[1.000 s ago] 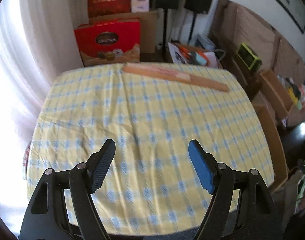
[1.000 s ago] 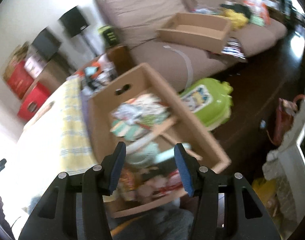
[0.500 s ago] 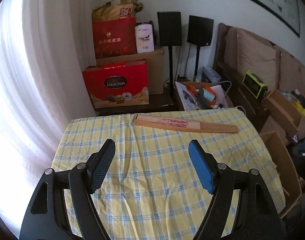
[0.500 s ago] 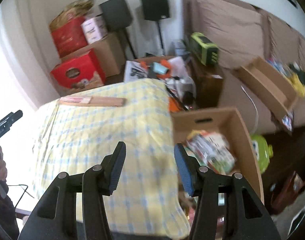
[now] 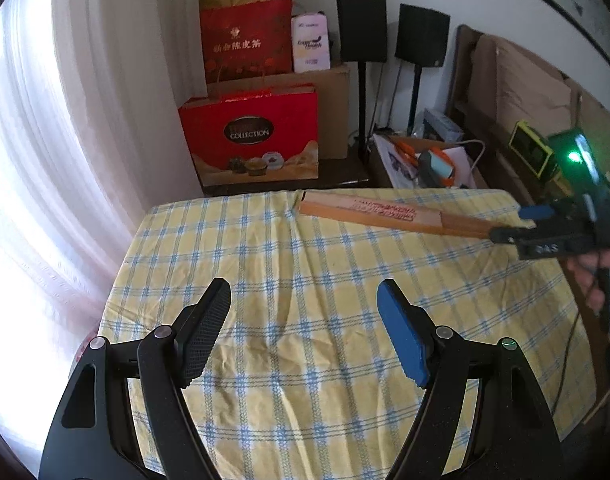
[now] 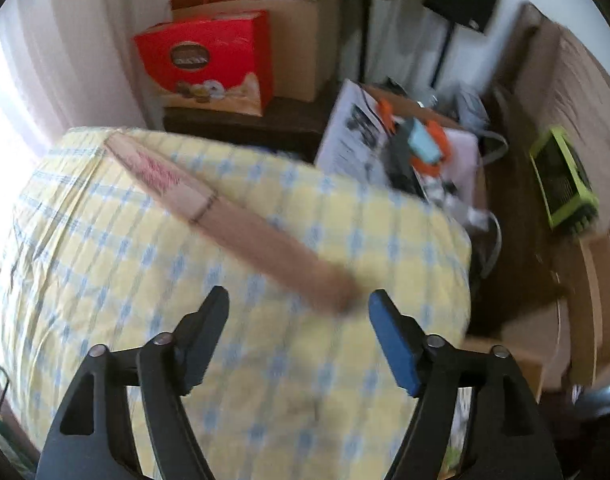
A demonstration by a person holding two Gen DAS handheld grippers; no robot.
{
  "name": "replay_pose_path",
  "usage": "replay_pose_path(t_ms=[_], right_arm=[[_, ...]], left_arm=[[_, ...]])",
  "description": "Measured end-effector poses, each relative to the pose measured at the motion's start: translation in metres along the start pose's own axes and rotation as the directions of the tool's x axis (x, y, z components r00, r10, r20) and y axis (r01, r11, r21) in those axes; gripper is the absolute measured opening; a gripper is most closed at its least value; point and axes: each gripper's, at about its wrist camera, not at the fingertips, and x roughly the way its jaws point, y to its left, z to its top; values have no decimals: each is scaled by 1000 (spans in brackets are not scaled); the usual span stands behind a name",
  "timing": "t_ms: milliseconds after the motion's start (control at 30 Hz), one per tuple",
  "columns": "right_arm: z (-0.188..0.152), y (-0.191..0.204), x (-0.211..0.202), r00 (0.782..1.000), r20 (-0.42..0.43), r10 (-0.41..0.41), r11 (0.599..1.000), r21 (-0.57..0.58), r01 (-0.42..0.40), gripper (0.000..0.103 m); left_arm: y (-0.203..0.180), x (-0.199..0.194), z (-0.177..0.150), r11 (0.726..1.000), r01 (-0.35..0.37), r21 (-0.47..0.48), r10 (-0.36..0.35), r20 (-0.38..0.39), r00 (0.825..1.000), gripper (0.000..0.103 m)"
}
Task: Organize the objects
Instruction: 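Grasp the end of the wooden fan with the right gripper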
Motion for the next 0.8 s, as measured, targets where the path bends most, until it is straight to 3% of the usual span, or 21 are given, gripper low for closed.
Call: replay_pose_path(t_ms=[133, 233, 333, 400, 433, 600, 700, 800], right_arm=[[15, 9, 26, 1000, -12, -16, 997, -69, 15, 82], [17, 7, 36, 1000, -26, 5, 998, -59, -6, 80], [15, 7, 39, 998, -50, 48, 999, -15, -48, 66], [11, 18, 32, 997, -63, 38, 998, -52, -41, 50], [9, 23, 28, 997, -68, 36, 997, -68, -41, 47], [-17, 51, 5, 986, -99, 138, 986, -77, -146, 29], [-42, 71, -13, 974, -122, 188, 974, -104, -201, 26], [-73, 86, -32, 971, -158, 178, 968, -151, -202, 26]], left_arm=[[1, 3, -3, 1000, 15, -5, -15, -11, 1000, 73], [0, 2, -5, 999, 35, -3, -35, -12, 999, 73], [1, 0, -5, 999, 50, 6, -50, -6, 999, 73], [3, -2, -5, 999, 49, 8, -49, -4, 999, 73], [4, -2, -5, 999, 49, 7, -49, -4, 999, 73], [10, -9, -7, 999, 44, 1, -44, -11, 999, 73], [15, -17, -9, 999, 42, -4, -42, -9, 999, 73], [20, -27, -9, 999, 43, -8, -43, -4, 999, 73]])
